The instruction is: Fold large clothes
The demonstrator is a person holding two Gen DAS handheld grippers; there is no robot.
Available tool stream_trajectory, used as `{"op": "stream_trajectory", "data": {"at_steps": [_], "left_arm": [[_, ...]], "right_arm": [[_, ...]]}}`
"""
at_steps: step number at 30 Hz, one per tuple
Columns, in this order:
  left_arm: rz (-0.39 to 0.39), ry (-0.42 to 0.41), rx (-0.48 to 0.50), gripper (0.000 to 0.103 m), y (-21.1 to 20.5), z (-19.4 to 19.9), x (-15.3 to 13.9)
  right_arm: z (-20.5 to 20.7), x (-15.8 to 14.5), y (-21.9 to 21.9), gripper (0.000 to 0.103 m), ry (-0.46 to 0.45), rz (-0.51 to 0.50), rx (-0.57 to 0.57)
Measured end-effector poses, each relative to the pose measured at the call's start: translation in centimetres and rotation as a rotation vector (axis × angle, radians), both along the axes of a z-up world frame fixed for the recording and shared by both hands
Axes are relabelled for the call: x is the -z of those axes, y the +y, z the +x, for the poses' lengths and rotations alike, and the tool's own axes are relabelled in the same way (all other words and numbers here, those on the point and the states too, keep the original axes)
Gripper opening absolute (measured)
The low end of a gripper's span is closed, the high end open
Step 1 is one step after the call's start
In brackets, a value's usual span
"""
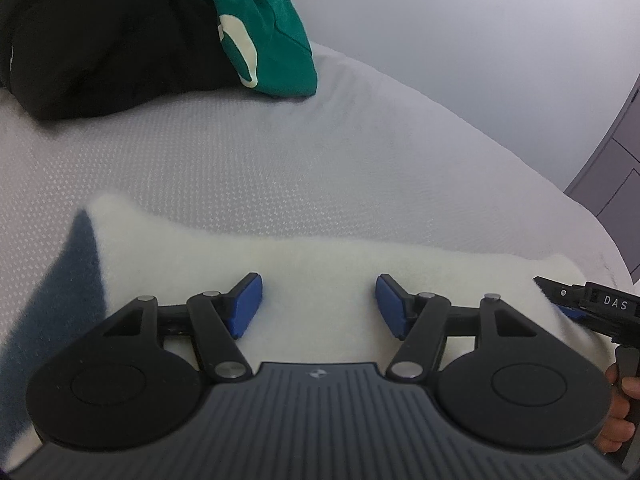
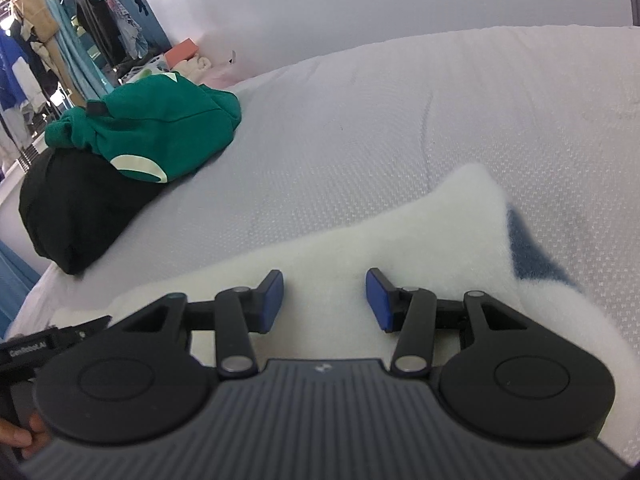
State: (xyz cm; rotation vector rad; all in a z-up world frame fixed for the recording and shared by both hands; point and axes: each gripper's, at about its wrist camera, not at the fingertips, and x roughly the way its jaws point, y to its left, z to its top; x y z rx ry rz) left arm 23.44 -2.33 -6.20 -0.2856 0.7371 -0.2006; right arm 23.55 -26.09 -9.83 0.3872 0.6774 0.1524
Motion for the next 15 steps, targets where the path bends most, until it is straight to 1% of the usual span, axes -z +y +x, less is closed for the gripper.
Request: {"op": "stream_trajectory", "data": {"at_steps": [4,6,9,10,11,12,15], "left_arm": [[0.014,-0.022,0.012,0.07,-0.1,-1.0,-0.7],[0.018,-0.041,0.019,0.074,-0.2,-2.0,-1.3],[0.002,-0.064,0.021,0.076,-0.3,-3.8,-2.0],[-0.004,-0.072,0.019,0.076,-0.3,-4.5,-2.3],[-0.011,-0.077,0.014,0.077,-0.2,-5.3,-2.5],[-0.024,-0.079,0.007,0.081,-0.2,-6.1,-2.8],[-0.088,-0.08,-0.019,0.086,0.2,-8.5,-3.3]], "right_arm": [[-0.8,-0.1,0.1,0.048,-0.035,-0.003,0.003],[-1.3,-0.4,0.2,0.049,-0.047,0.003,0.01],[-2.7,-1.1,0.0,0.049,-0.069,0.016,0.024],[-3.3,-1.3,0.0,0.051,-0.072,0.029,0.026],[-3.8,-1.6,0.0,0.052,-0.075,0.044,0.028],[-4.4,-1.8,0.0,0.052,-0.076,0.063,0.03],[-6.6,-2.4,-0.1,0.052,-0.08,0.121,0.031]]}}
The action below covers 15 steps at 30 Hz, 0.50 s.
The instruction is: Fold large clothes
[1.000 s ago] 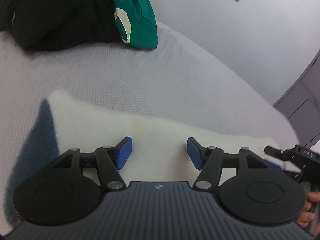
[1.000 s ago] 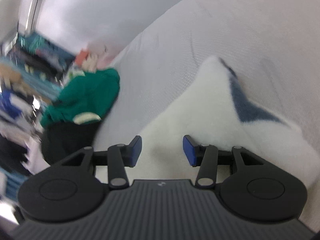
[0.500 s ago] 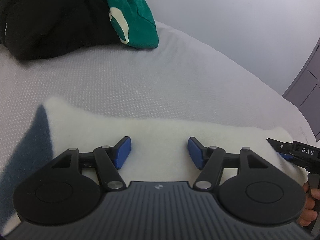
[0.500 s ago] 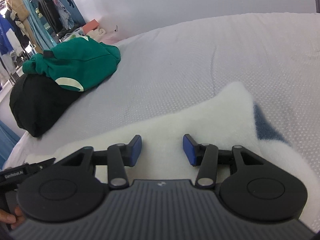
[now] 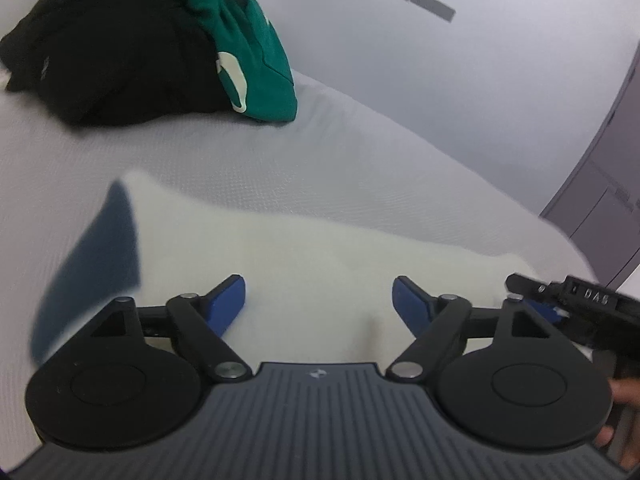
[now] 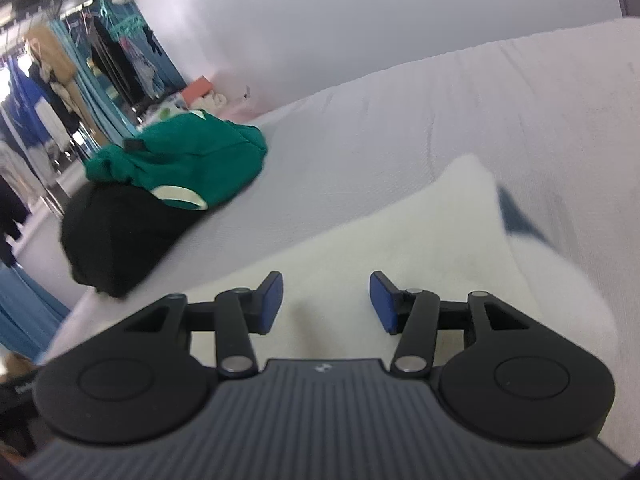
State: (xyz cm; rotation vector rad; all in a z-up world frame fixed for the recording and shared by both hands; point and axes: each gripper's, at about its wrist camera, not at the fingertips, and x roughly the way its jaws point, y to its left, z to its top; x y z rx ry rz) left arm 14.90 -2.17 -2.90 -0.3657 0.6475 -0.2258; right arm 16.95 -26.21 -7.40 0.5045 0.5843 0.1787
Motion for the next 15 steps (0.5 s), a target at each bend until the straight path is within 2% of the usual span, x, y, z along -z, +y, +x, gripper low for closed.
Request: {"op": "stream_trajectory", "data": {"at_steps": [6,10,12,14,15], "left_arm": [[-0.137,0.035,-0.047,0.092,0.4,-4.2,0.4],[-0.264,0.146,-0.069,0.092,0.7,-5.5,2.8],[-0.367,0.212,-0.084,0.092,1.3,-5.4,4.3],[-0.463,0.25,-0.112,0.092,2.1,-4.8,5.7],[-0.5,0.255,-0.127,0.092,2.4,-4.5,6.1]], "right_arm": [[-3.6,-0.6,0.4,0.052,0.016,0.112,-0.022],[-4.9,0.1,0.5,0.052,0.067,0.23,-0.036],[-5.3,0.7,0.7,0.055,0.098,0.29,-0.044],[-5.4,1.4,0.8,0.091,0.123,0.347,-0.045],[-5.5,1.9,0.7,0.095,0.136,0.379,-0.035]]}}
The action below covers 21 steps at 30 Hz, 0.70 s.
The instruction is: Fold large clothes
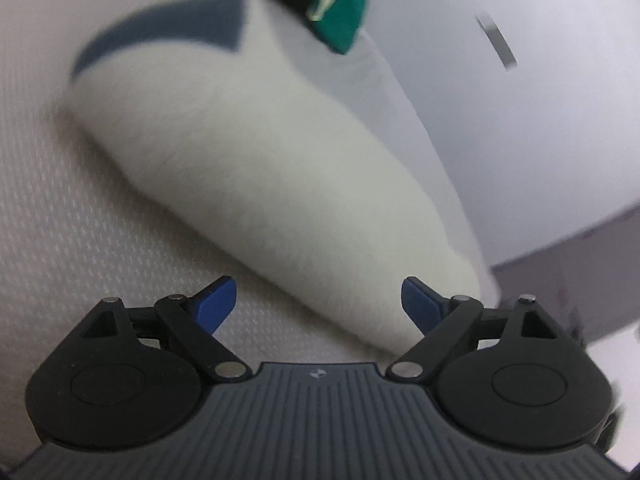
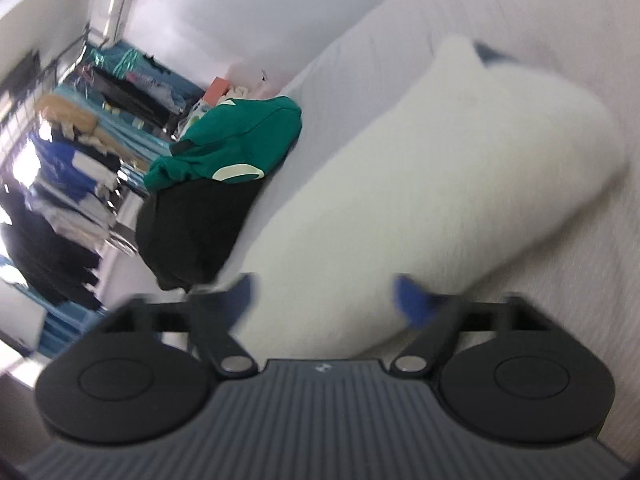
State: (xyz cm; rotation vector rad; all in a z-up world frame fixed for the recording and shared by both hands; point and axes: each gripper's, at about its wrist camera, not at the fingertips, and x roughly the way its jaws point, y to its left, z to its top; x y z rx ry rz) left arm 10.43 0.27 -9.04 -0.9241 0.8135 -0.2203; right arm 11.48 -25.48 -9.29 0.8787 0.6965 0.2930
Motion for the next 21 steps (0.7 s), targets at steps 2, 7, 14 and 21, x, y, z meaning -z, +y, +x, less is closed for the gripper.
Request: {"op": "stream_trajectory", "data": {"at_steps": [2,7,14,21], "left_arm": [[-0.035,0.021,-0.04,0.092,0.6,0.8,0.9],[-0.164,0.087,-0.135,0.093,2.1,2.3,3.6],[-0.237,0.033,-0.231,0.091,2.9,3.9,4.3],[-0.087,0.031,-0.223,0.067,2.2,5.3,2.8]], "right_arm": [[0.2,1.0,0.0,0.094,0.048,0.042,0.005],[1.4,4.6,-1.1,0.094,0.187,0.206,0.059],[3.5,6.1,-3.3,0.093,0.157,0.258,0.252],[4.0,5.7,-3.2,0.059,0.12,0.203,0.297]]}}
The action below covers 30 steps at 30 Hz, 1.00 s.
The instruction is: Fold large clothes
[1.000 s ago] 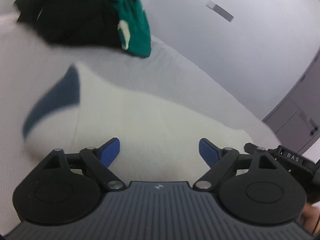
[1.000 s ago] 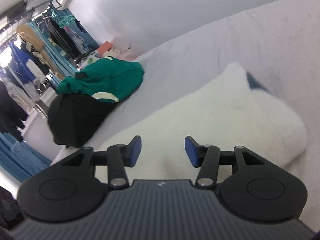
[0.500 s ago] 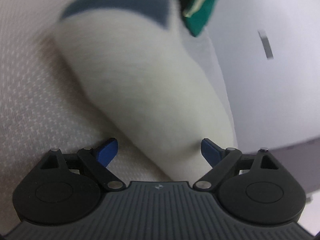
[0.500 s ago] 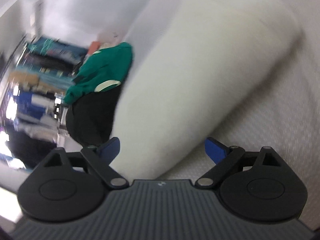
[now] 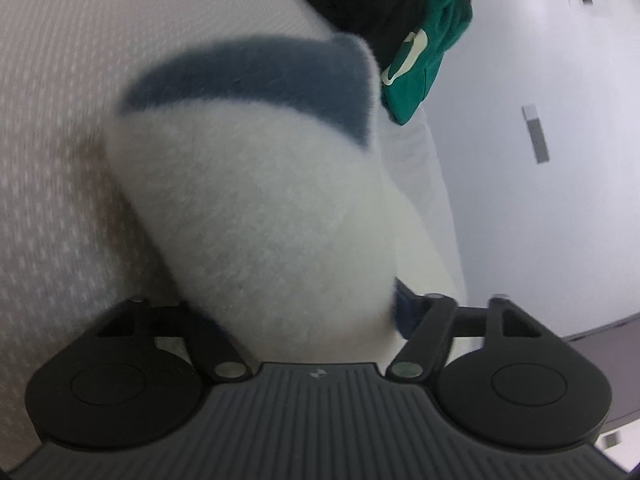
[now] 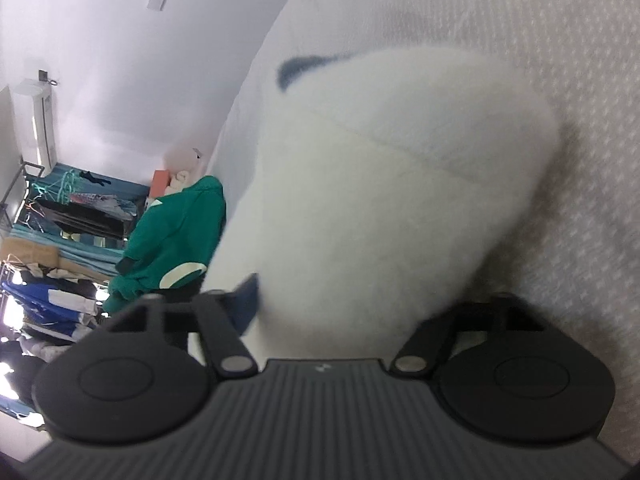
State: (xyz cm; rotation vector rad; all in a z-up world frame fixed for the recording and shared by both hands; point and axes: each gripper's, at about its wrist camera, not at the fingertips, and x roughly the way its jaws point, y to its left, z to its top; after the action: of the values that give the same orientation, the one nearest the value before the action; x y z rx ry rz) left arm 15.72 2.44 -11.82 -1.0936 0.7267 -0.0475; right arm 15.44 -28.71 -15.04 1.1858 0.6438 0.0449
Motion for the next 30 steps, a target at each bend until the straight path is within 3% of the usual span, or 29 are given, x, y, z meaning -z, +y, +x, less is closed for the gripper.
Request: {"op": "stream_trajectory", "data": {"at_steps": [2,5,9,13,21,30], "left_arm": [[0.049,-0.013,0.011,0.06,-0.9,0.4,-0.9],[0.083,-0.02,0.028,0.054,-1.5,0.4,-2.2],[0.104,-0.031,0.06,0.05,-2.0,-0.3,-4.1],[0.074,-0.044,0.108,0.049,-1.6,-0.2,-6.5],[0.073,-0.098,0.213,0.049,-6.0,2.0,-13.2],[0.104,-0.182,0.318,0.049,-15.9,10.2,-21.3]], "right_arm": [[-0.3,-0.8,0.2,0.045,-0.01,-0.018,-0.001],[-0.6,-2.2,0.4,0.039,-0.032,-0.066,-0.017],[-1.3,-4.3,0.0,0.037,-0.042,-0.129,-0.049],[-2.5,-6.7,-1.2,0.036,-0.058,-0.158,-0.06],[-4.3,-11.8,-5.5,0.036,-0.116,-0.157,-0.027],[-2.8,-17.7,-13.1,0.036,-0.202,-0.175,0.075]]}}
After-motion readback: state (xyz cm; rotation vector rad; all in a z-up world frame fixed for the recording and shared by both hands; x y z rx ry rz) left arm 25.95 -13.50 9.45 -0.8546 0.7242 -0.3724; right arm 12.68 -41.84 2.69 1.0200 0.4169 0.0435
